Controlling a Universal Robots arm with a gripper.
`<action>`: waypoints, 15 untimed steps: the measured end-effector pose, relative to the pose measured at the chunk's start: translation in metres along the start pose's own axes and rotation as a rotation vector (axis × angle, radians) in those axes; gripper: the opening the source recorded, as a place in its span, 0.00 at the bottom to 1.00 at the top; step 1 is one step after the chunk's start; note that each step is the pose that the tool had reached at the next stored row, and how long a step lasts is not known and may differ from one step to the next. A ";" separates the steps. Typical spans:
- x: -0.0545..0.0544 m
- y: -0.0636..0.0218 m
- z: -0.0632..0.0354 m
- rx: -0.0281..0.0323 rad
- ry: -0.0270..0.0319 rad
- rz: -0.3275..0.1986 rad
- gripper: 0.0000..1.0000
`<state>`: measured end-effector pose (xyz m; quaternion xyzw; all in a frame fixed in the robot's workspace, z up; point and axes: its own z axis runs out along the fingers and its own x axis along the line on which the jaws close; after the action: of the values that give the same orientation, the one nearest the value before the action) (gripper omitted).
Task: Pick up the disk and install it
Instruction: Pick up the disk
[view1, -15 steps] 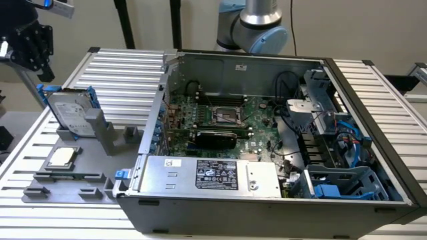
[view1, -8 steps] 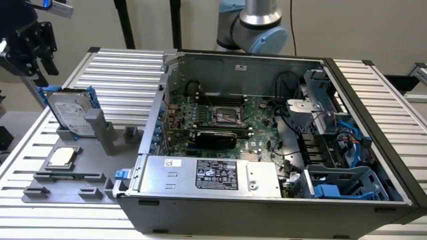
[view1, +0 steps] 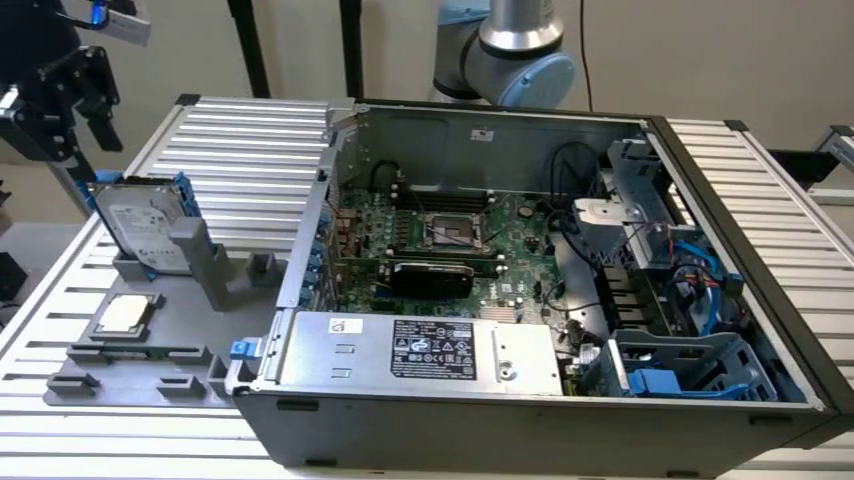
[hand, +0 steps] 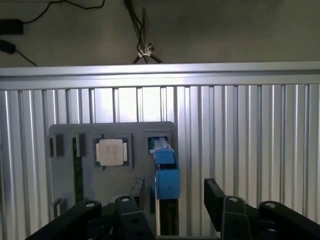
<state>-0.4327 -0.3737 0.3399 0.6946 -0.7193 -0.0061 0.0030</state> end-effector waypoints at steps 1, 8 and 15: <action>0.000 -0.0003 0.0017 -0.0001 0.0001 0.000 1.00; 0.004 -0.0028 0.0139 -0.0010 0.0001 0.000 1.00; 0.004 -0.0033 0.0266 -0.0041 0.0002 0.000 1.00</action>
<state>-0.4299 -0.3781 0.3133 0.6946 -0.7193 -0.0075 0.0045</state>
